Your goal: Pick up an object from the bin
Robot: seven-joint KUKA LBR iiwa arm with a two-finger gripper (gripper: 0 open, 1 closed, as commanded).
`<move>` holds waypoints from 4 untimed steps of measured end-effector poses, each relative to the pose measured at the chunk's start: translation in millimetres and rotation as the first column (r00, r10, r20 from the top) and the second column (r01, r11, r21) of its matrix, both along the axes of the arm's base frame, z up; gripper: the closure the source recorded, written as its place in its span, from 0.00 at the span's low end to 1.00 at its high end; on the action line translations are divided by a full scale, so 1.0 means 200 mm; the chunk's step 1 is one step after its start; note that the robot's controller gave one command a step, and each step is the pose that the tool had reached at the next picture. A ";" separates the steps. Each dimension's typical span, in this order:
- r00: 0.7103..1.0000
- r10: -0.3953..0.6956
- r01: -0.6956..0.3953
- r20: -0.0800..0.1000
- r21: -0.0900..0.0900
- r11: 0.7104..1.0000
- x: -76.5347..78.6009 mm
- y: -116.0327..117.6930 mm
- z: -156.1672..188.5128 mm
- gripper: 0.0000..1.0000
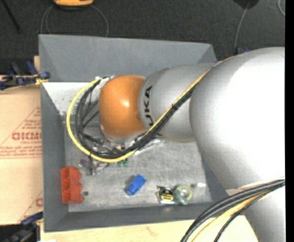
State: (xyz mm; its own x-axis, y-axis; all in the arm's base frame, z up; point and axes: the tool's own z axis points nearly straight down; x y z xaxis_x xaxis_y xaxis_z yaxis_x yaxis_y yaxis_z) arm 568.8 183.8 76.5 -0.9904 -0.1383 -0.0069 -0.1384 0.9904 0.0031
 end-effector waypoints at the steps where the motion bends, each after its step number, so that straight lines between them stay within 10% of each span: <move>1: 1.000 -0.014 0.014 0.006 0.001 1.000 0.13 0.09 0.56 1.00; 2: 0.995 0.102 -0.102 -0.004 -0.003 0.995 0.06 0.20 0.53 1.00; 3: 0.947 0.322 -0.322 0.006 -0.005 0.947 0.39 0.25 0.82 1.00; 4: 0.890 0.456 -0.456 -0.008 -0.007 0.890 0.33 -0.43 0.42 1.00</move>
Offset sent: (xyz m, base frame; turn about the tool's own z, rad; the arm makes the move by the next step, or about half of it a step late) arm 0.0230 0.0170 0.1051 0.0153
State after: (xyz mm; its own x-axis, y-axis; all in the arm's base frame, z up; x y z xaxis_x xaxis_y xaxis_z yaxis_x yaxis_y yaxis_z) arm 634.0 97.8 159.6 -0.8182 -0.5750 0.0022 -0.5750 0.8182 -0.0024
